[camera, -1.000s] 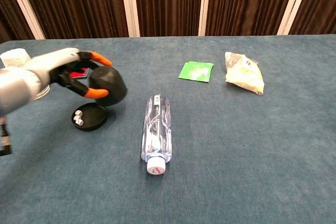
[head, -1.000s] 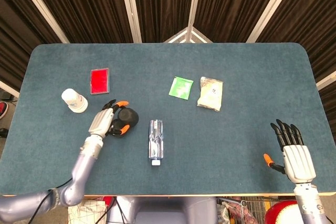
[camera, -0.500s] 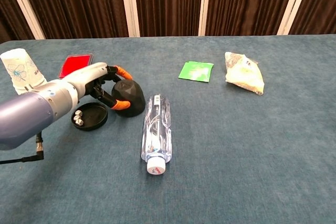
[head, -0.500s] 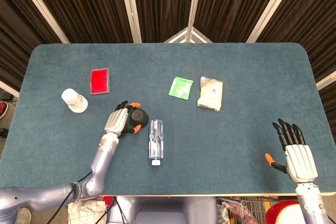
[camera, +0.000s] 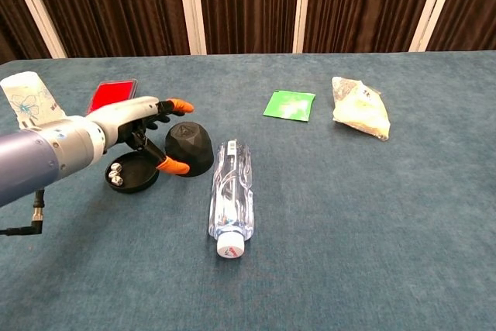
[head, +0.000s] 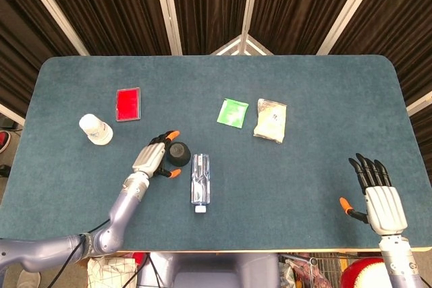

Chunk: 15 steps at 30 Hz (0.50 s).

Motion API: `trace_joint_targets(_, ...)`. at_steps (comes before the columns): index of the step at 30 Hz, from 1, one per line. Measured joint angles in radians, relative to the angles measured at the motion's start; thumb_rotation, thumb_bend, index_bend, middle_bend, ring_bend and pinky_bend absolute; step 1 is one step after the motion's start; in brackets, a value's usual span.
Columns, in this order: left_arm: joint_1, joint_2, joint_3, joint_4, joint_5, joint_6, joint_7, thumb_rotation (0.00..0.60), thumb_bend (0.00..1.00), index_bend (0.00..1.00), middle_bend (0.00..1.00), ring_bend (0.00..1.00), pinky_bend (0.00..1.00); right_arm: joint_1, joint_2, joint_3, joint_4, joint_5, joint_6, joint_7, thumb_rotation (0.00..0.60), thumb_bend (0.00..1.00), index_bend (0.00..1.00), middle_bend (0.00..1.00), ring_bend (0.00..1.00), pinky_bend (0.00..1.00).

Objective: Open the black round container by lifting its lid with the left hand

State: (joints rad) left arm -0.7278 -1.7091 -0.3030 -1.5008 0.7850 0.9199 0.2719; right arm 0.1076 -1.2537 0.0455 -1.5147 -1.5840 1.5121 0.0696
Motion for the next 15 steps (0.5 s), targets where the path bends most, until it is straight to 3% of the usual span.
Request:
trace_joint_targets(8, 0.037, 0.111, -0.008, -0.191, 0.080, 0.084, -0.009, 0.600, 0.32, 0.07, 0.00, 0.00, 0.00, -0.003, 0.001, -0.004, -0.003, -0.007, 0.007, -0.001, 0.600, 0.29, 0.07, 0.02, 0.07, 0.01)
trace_joint_targets(12, 0.086, 0.194, 0.004, -0.310, 0.163, 0.181, -0.001, 0.600, 0.34, 0.18, 0.15, 0.00, 0.00, -0.005, 0.003, -0.005, -0.007, -0.011, 0.012, 0.000, 0.600, 0.29, 0.07, 0.02, 0.07, 0.01)
trace_joint_targets(15, 0.144, 0.246, 0.033, -0.376, 0.229, 0.295, 0.031, 0.600, 0.34, 0.22, 0.17, 0.00, 0.00, -0.006, 0.004, -0.005, -0.008, -0.011, 0.014, 0.002, 0.600, 0.29, 0.07, 0.02, 0.07, 0.01)
